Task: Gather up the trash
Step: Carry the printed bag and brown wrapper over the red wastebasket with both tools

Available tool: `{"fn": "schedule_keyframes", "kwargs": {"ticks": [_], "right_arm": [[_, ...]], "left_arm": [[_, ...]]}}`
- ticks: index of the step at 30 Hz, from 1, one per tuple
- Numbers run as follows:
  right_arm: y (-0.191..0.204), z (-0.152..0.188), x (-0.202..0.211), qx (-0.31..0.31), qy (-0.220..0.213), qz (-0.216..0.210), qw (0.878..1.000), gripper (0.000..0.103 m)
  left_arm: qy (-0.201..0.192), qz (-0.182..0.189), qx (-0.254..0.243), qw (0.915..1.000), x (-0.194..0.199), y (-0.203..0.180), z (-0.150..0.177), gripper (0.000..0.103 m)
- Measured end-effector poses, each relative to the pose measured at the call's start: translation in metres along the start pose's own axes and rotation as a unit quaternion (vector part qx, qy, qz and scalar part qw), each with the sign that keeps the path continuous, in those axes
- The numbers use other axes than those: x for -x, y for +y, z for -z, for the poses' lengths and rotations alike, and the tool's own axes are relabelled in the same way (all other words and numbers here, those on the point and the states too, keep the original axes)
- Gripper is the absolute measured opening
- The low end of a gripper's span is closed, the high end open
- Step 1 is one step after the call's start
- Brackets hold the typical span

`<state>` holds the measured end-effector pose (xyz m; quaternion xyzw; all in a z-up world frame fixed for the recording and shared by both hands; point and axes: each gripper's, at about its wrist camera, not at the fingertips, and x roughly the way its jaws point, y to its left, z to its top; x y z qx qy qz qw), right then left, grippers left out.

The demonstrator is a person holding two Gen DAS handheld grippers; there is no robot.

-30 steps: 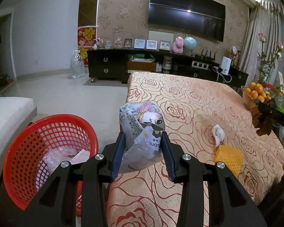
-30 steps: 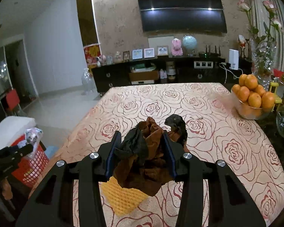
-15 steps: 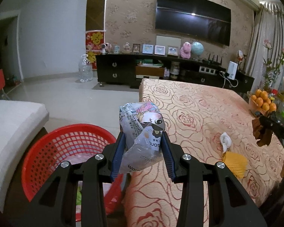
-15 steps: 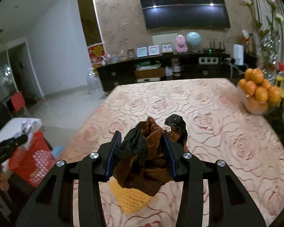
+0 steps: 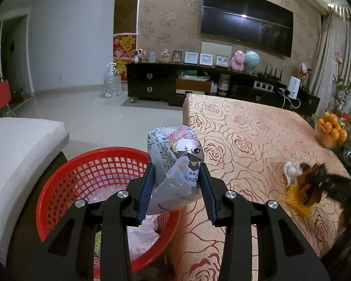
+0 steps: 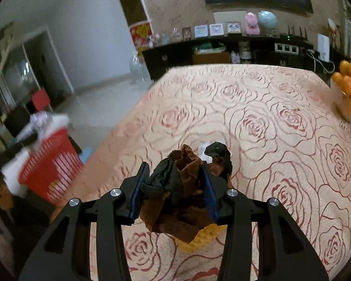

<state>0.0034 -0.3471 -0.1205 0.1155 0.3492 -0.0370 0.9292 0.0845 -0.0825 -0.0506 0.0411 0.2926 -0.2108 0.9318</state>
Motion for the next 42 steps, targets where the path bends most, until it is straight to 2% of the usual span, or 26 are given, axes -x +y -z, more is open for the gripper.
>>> {"fn": "schedule_keyframes", "kwargs": {"ticks": [2,4,5,6,7,11,15,19,25,28,30,35,40,42], "right_arm": [[0.009,0.007,-0.008,0.027,0.008,0.021,0.999,0.047],[0.023,0.014,-0.01,0.058,0.007,0.046,0.997,0.059],[0.03,0.017,-0.01,0.069,0.003,0.057,0.996,0.071],[0.036,0.019,-0.01,0.08,-0.004,0.064,0.995,0.079],[0.043,0.023,-0.009,0.094,-0.008,0.066,0.993,0.08],[0.054,0.022,-0.001,0.127,-0.021,0.054,0.99,0.08],[0.028,0.011,0.024,0.073,-0.048,0.021,0.996,0.081],[-0.007,0.006,0.049,0.026,-0.075,0.046,0.996,0.083],[-0.057,0.007,0.064,-0.067,-0.088,0.074,0.991,0.083],[-0.062,0.01,0.064,-0.089,-0.091,0.054,0.99,0.083],[-0.055,0.012,0.062,-0.08,-0.089,0.035,0.992,0.083],[-0.008,0.011,0.038,-0.005,-0.066,0.0,0.998,0.083],[0.036,0.011,0.012,0.064,-0.04,-0.019,0.997,0.084],[0.05,0.012,0.002,0.083,-0.028,-0.026,0.996,0.088]], "left_arm": [[0.002,-0.001,0.005,1.0,-0.001,0.003,0.001,0.037],[0.002,0.001,0.011,0.9999,0.0,0.007,0.002,0.037],[0.0,0.001,0.013,0.9999,0.0,0.008,0.002,0.037],[0.0,0.0,0.013,0.9999,0.002,0.009,0.003,0.037],[-0.001,0.0,0.014,0.9999,0.002,0.01,0.003,0.037],[0.002,-0.005,0.015,0.9999,0.003,0.012,0.005,0.037],[0.003,-0.009,0.018,0.9998,0.003,0.016,0.006,0.037],[0.003,-0.01,0.023,0.9997,0.004,0.02,0.005,0.037],[0.001,-0.007,0.024,0.9997,0.004,0.02,0.004,0.037],[0.001,-0.007,0.024,0.9997,0.005,0.019,0.004,0.037],[0.002,-0.007,0.025,0.9997,0.005,0.019,0.004,0.037],[0.001,-0.008,0.024,0.9997,0.004,0.02,0.003,0.037],[-0.001,-0.012,0.029,0.9995,0.004,0.025,0.003,0.037],[-0.002,-0.015,0.031,0.9994,0.005,0.028,0.003,0.037]]}}
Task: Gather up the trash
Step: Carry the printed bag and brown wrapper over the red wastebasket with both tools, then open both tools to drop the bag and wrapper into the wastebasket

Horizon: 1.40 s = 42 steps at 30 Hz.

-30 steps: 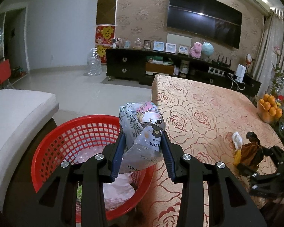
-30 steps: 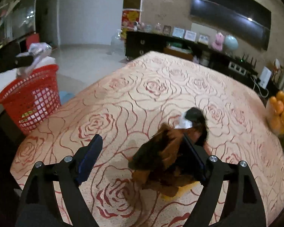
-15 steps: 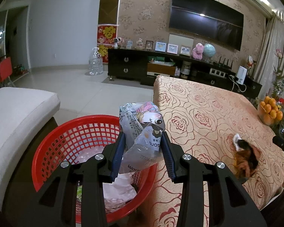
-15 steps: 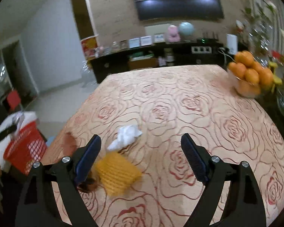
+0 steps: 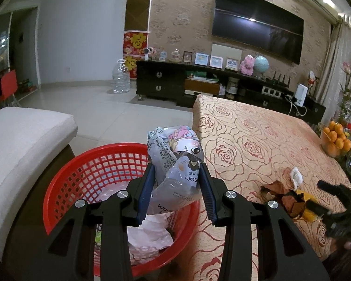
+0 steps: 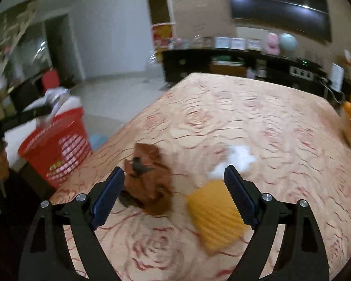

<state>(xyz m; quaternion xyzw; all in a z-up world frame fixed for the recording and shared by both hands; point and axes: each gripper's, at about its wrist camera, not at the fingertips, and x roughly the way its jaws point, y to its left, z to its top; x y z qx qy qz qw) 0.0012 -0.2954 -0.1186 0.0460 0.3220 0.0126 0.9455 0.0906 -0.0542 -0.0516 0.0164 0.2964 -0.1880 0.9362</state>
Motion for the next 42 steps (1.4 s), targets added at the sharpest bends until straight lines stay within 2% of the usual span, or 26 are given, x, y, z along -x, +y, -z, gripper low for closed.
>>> {"fn": "schedule_keyframes", "kwargs": {"ticks": [5,8,10,12,14,19,23,27,31,36,42], "right_arm": [[0.02,0.002,-0.032,0.04,0.041,0.025,0.998,0.088],[0.022,0.003,-0.041,0.046,0.05,0.04,0.997,0.087],[0.02,0.0,-0.045,0.042,0.054,0.036,0.997,0.079],[0.019,-0.001,-0.047,0.039,0.058,0.027,0.997,0.064],[0.02,-0.002,-0.049,0.042,0.062,0.021,0.997,0.053],[0.022,-0.005,-0.047,0.034,0.052,0.026,0.998,0.045],[0.018,-0.011,-0.037,0.018,0.035,0.033,0.999,0.044],[0.017,-0.021,-0.027,0.008,0.021,0.039,0.999,0.044],[0.02,-0.033,-0.022,0.001,0.013,0.042,0.999,0.044],[0.032,-0.051,-0.025,-0.018,0.007,0.03,0.999,0.044],[0.07,-0.078,-0.035,-0.007,-0.002,-0.003,1.0,0.044]], "left_arm": [[-0.002,-0.006,0.007,1.0,0.004,0.008,0.0,0.037],[-0.003,-0.016,0.009,0.9998,0.005,0.015,-0.001,0.037],[-0.002,-0.024,0.011,0.9996,0.006,0.019,-0.001,0.037],[-0.003,-0.03,0.013,0.9995,0.008,0.022,-0.002,0.037],[-0.004,-0.038,0.012,0.9992,0.01,0.026,-0.004,0.037],[-0.016,-0.052,0.005,0.9985,0.019,0.031,-0.012,0.037],[-0.022,-0.074,-0.011,0.997,0.02,0.042,-0.018,0.037],[-0.018,-0.071,0.021,0.9971,0.018,0.06,-0.016,0.037],[-0.016,-0.084,0.023,0.996,0.016,0.066,-0.012,0.037],[-0.01,-0.094,0.034,0.9949,0.017,0.077,-0.006,0.037],[-0.001,-0.106,0.038,0.9937,0.015,0.086,-0.001,0.037]]}}
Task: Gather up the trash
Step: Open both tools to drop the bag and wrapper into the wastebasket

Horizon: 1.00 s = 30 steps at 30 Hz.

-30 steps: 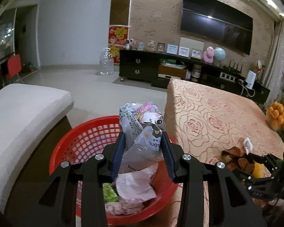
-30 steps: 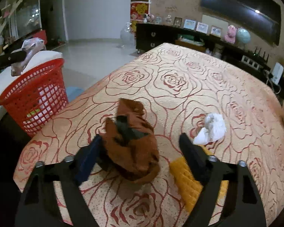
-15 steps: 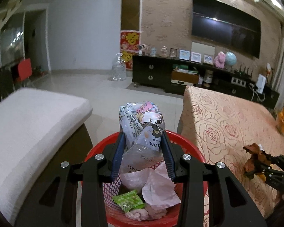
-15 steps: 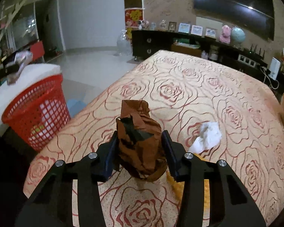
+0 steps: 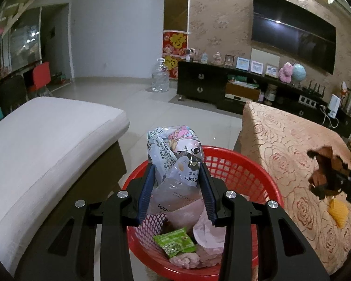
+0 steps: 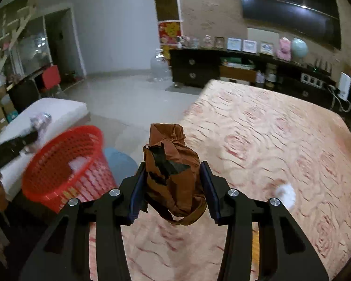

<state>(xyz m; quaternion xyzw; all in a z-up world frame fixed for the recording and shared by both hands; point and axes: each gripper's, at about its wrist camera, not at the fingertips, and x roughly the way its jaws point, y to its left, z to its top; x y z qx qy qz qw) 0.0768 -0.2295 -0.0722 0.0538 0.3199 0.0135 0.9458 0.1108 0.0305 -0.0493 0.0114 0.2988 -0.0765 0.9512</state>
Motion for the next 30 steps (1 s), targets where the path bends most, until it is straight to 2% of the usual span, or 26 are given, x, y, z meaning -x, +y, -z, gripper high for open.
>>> {"fn": "schedule_keyframes", "kwargs": {"ticks": [7,16,18,20,22,23,24,26,30], "right_arm": [[0.048,-0.026,-0.013,0.014,-0.001,-0.055,0.998,0.044],[0.09,-0.038,-0.038,0.023,0.027,-0.095,0.995,0.045],[0.098,-0.038,-0.045,0.024,0.035,-0.1,0.994,0.045],[0.102,-0.037,-0.049,0.023,0.041,-0.105,0.993,0.046],[0.104,-0.037,-0.051,0.017,0.048,-0.113,0.992,0.052],[0.104,-0.037,-0.051,0.014,0.048,-0.114,0.992,0.057],[0.104,-0.037,-0.051,0.012,0.047,-0.113,0.992,0.062],[0.102,-0.036,-0.048,0.009,0.043,-0.113,0.993,0.066],[0.098,-0.034,-0.04,0.007,0.038,-0.11,0.993,0.066]], "left_arm": [[0.008,0.001,-0.01,0.9999,-0.004,-0.001,0.002,0.037],[0.022,-0.002,0.008,0.9997,-0.011,0.009,0.002,0.038],[0.024,-0.002,0.009,0.9997,-0.011,0.009,0.002,0.042],[0.023,-0.004,0.011,0.9997,-0.011,0.01,0.001,0.052],[0.02,-0.008,0.018,0.9996,-0.01,0.012,0.001,0.062],[0.019,-0.01,0.021,0.9996,-0.011,0.014,0.001,0.066],[0.017,-0.012,0.025,0.9995,-0.011,0.016,0.001,0.067],[0.017,-0.014,0.028,0.9994,-0.01,0.017,0.001,0.07],[0.012,-0.018,0.034,0.9992,-0.008,0.019,0.001,0.074]]}}
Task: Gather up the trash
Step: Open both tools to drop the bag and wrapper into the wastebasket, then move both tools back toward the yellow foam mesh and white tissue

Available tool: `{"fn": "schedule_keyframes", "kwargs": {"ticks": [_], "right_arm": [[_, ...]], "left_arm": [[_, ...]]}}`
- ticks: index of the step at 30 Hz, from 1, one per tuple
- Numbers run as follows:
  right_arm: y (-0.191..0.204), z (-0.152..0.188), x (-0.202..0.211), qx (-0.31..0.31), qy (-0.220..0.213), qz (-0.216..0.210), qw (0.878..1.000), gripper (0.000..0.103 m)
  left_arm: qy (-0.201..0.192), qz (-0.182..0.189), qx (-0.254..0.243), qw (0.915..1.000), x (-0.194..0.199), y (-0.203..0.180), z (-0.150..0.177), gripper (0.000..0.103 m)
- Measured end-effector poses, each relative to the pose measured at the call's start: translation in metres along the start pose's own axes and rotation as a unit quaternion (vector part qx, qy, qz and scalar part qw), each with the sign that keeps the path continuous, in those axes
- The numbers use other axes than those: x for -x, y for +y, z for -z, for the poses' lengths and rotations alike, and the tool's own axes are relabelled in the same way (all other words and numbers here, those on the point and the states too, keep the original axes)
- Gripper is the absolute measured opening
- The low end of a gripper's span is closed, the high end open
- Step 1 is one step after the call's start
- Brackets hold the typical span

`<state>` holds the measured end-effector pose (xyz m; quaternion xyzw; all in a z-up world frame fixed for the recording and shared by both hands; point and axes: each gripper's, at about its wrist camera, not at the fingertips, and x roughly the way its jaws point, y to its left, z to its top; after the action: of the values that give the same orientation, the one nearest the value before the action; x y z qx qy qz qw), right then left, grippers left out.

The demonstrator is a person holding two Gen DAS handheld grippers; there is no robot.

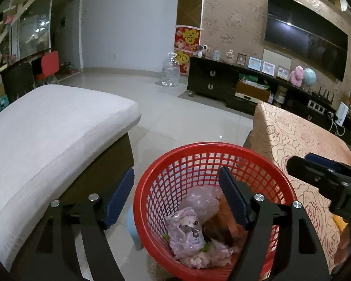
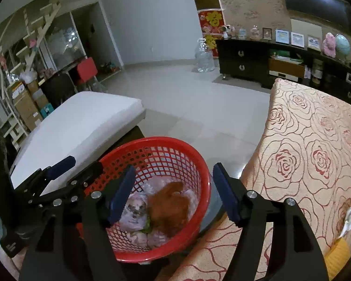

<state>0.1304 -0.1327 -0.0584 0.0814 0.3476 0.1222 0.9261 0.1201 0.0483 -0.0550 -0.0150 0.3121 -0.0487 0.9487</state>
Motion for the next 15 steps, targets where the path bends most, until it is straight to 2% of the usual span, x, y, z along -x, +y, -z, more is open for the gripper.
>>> {"fn": "schedule_keyframes", "kwargs": {"ticks": [10,15], "right_arm": [[-0.022,0.017,0.022,0.001,-0.01,0.038,0.999,0.067],[-0.039,0.032,0.039,-0.003,-0.015,0.065,0.998,0.071]], "left_arm": [[-0.017,0.005,-0.005,0.9998,0.005,-0.01,-0.001,0.076],[-0.023,0.012,-0.009,0.9996,0.006,-0.019,-0.001,0.076]]}}
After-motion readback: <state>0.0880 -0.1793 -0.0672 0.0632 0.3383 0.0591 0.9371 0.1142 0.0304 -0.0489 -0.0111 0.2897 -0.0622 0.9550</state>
